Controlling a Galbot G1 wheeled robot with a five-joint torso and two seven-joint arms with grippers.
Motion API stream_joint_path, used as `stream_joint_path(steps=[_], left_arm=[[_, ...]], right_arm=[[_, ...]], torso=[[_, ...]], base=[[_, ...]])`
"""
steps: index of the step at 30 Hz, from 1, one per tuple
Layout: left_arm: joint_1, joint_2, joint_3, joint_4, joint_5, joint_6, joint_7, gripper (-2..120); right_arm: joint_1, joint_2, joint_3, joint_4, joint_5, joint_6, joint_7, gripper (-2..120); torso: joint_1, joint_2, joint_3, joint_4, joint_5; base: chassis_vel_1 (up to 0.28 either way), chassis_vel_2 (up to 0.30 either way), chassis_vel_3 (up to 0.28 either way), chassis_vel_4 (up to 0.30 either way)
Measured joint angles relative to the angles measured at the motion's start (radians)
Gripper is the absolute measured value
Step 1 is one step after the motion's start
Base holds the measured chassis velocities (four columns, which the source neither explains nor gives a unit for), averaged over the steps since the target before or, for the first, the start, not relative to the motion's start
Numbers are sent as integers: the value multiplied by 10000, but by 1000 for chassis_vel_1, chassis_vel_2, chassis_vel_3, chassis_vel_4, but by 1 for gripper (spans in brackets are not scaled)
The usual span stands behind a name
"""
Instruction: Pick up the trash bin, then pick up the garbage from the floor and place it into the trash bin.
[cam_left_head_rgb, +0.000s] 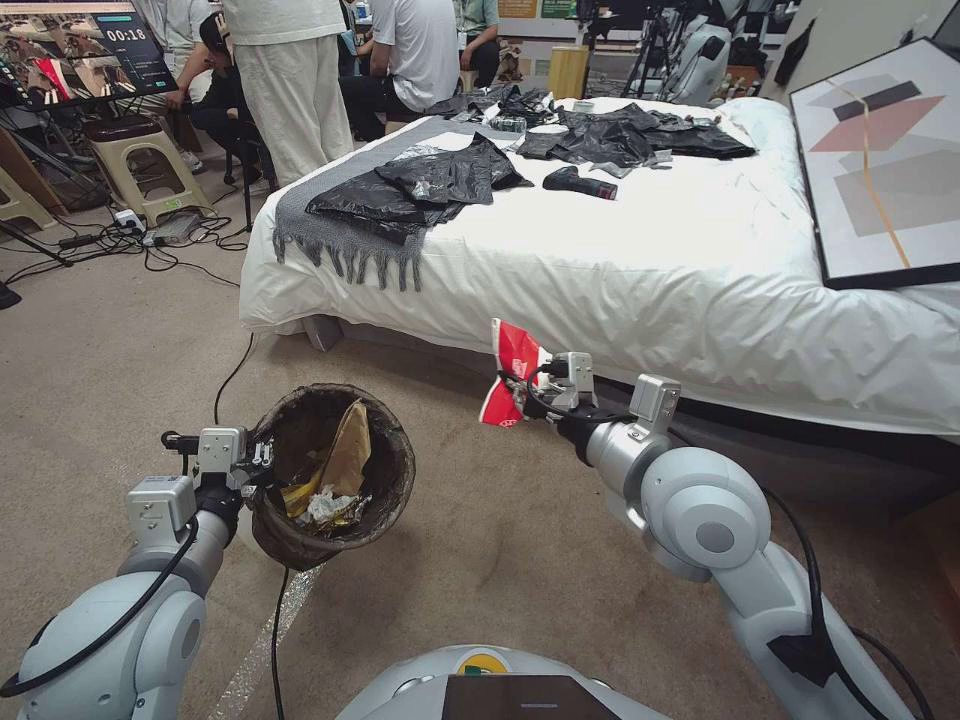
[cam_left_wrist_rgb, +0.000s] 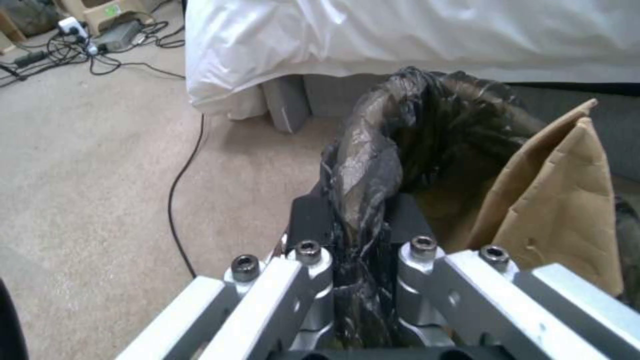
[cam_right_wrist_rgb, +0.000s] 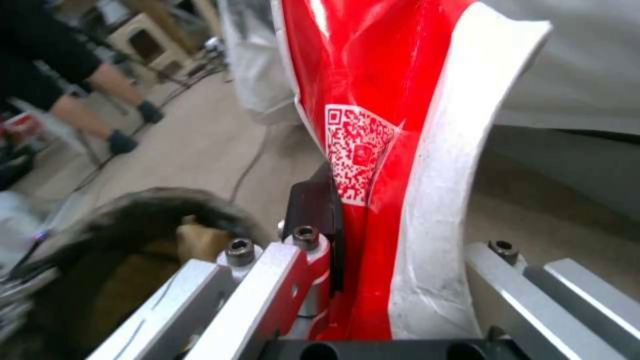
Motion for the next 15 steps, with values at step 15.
stream_joint_path(steps=[15], left_arm=[[-104, -205, 109, 5, 197, 1, 23, 7]], right_arm=[[4023, -1051, -1797, 914, 3621, -2, -311, 8]], torso=[[0, 0, 1, 1, -1]], base=[[0, 0, 0, 0]])
